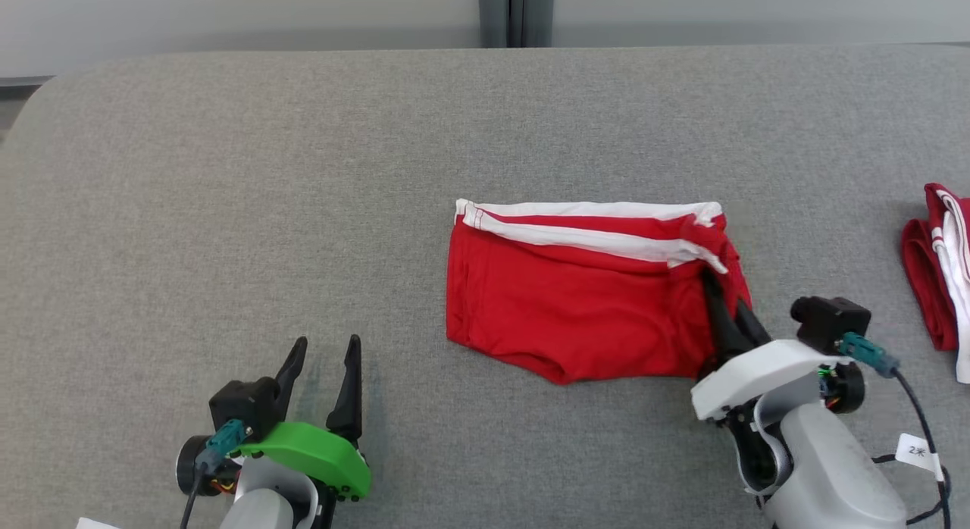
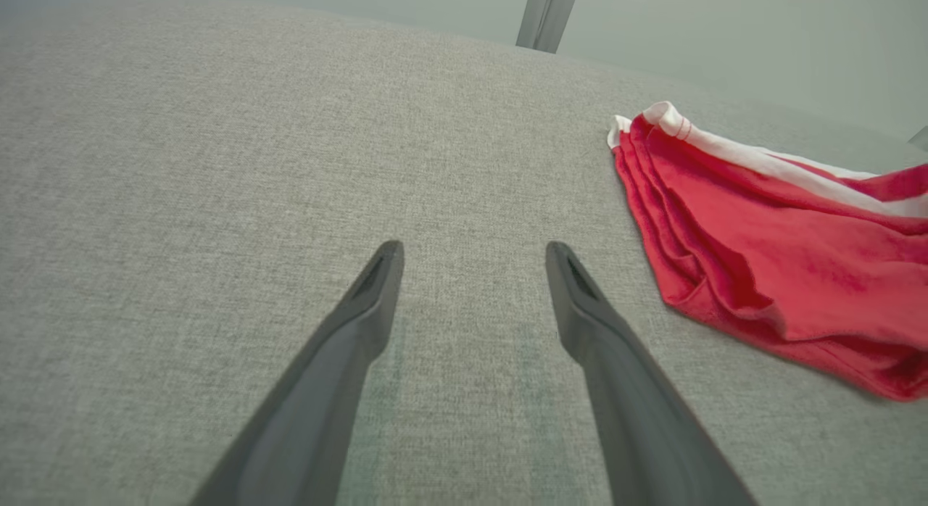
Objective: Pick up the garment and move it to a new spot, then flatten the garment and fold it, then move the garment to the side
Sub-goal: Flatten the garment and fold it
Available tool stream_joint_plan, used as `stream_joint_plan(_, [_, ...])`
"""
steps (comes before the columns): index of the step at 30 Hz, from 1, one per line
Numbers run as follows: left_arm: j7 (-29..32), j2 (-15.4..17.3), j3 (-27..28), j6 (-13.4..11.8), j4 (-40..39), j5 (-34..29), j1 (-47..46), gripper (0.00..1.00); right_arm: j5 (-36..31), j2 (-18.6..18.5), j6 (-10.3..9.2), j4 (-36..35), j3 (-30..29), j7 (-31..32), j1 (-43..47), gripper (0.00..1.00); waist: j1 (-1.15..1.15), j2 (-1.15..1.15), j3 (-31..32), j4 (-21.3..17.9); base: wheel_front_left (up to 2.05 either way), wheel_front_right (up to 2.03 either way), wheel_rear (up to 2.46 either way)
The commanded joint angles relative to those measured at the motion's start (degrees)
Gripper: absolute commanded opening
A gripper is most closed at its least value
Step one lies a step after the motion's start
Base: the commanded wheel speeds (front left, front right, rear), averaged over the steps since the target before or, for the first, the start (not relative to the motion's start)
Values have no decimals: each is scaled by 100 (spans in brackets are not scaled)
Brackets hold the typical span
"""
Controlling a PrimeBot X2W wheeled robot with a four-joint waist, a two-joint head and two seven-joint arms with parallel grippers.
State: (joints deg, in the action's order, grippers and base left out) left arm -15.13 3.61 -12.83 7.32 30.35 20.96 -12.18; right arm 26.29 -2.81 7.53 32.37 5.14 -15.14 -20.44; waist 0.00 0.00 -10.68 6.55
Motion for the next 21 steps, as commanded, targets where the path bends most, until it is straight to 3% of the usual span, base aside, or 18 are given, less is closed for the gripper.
stream_joint_plan(1, [4, 14, -4, 26, 28, -7, 103, 100, 237, -25, -10, -36, 238, 3, -33, 0, 0, 0, 39, 91, 0, 0, 0])
stream_joint_plan(6, [4, -1, -53, 26, 76, -19, 141, 100, 1000, -28, -9, -25, 1067, 3, -375, 0, 0, 0, 72, 312, 0, 0, 0])
stream_joint_plan(12, [4, -11, -122, 26, 120, 0, 119, 100, 1334, -25, -8, 259, 1507, 4, -936, 1, 0, 0, 38, 614, 0, 0, 0])
stream_joint_plan(13, [4, -11, -128, 26, 127, 6, 114, 100, 1383, -25, -8, 311, 1578, 4, -1000, 15, 0, 0, 27, 651, 0, 0, 0])
stream_joint_plan(14, [4, -11, -133, 26, 142, 7, 108, 100, 1437, -25, -8, 374, 1677, 4, -1071, 37, 0, 0, 16, 690, 0, 0, 0])
stream_joint_plan(16, [4, -5, -132, 24, 159, 11, 94, 100, 1557, -24, -8, 456, 1850, 3, -1177, 48, 0, 0, -3, 745, 0, 0, 0])
stream_joint_plan(17, [4, 3, -127, 24, 175, 12, 89, 100, 1597, -25, -8, 485, 1919, 4, -1214, 69, 0, 0, -8, 759, 0, 0, 0])
stream_joint_plan(18, [4, 9, -122, 24, 184, 10, 82, 100, 1672, -25, -8, 503, 1999, 3, -1239, 100, 0, 0, -12, 775, 0, 0, 0])
stream_joint_plan(21, [4, 20, -86, 24, 202, -9, 81, 100, 1737, -26, -8, 467, 2099, 4, -1300, 100, 0, 0, -13, 769, 0, 0, 0])
